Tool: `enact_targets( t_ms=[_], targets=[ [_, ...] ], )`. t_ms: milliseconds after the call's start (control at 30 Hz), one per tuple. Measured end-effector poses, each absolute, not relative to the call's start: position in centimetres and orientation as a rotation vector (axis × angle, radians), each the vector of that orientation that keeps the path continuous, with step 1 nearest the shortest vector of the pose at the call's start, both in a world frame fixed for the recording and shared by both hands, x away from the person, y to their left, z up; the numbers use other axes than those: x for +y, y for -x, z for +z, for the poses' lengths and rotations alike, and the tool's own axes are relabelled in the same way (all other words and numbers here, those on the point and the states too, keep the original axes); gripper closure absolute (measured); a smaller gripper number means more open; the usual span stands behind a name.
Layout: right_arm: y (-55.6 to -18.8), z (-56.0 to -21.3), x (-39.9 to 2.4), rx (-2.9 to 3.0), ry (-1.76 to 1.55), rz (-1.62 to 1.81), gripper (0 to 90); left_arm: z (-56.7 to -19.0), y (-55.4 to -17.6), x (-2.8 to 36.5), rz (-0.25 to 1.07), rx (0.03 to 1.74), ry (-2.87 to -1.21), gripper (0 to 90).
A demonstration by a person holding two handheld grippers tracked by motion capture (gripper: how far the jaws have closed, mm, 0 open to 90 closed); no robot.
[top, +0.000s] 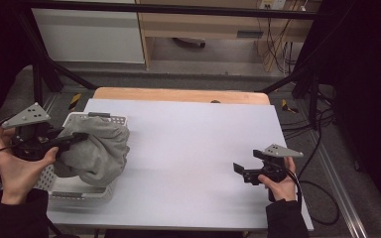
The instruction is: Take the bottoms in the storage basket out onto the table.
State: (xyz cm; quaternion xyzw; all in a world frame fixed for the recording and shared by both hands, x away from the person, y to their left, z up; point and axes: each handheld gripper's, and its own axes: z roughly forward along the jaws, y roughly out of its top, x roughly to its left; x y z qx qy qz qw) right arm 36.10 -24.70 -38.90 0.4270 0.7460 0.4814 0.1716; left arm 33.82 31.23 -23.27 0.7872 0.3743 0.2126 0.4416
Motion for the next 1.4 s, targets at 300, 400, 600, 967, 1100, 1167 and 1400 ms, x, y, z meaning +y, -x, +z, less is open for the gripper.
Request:
enact_targets(
  t_ms=[300,400,600,967,1100,1167,1400],
  targets=[
    [-36.1,-38.9,-24.7,2.115,-1.213,1.370,4.2,-22.9,-33.8,30.4,0.523,0.902,-1.958,72.3],
    [-36.1,-38.9,-24.7,2.116,-1.212,1.370,4.2,-22.9,-33.9,30.1,0.519,0.899,-1.959,72.3],
    [-36.1,-38.9,-24.7,2.119,-1.212,1.366,4.2,-22.7,-34.1,29.5,0.518,0.882,-1.971,72.3],
    [-36.1,-38.9,-24.7,2.119,-1.213,1.365,4.2,-22.5,-34.4,28.6,0.504,0.864,-1.980,72.3],
    [-36.1,-38.9,-24.7,2.124,-1.210,1.362,4.2,-22.5,-34.5,28.2,0.498,0.858,-1.984,72.3],
    [-36.1,-38.9,-24.7,2.126,-1.212,1.361,4.2,-22.4,-34.5,28.0,0.498,0.852,-1.986,72.2],
    [-36.1,-38.9,-24.7,2.121,-1.214,1.364,4.2,-22.3,-34.7,27.2,0.488,0.838,-1.996,72.3]
  ],
)
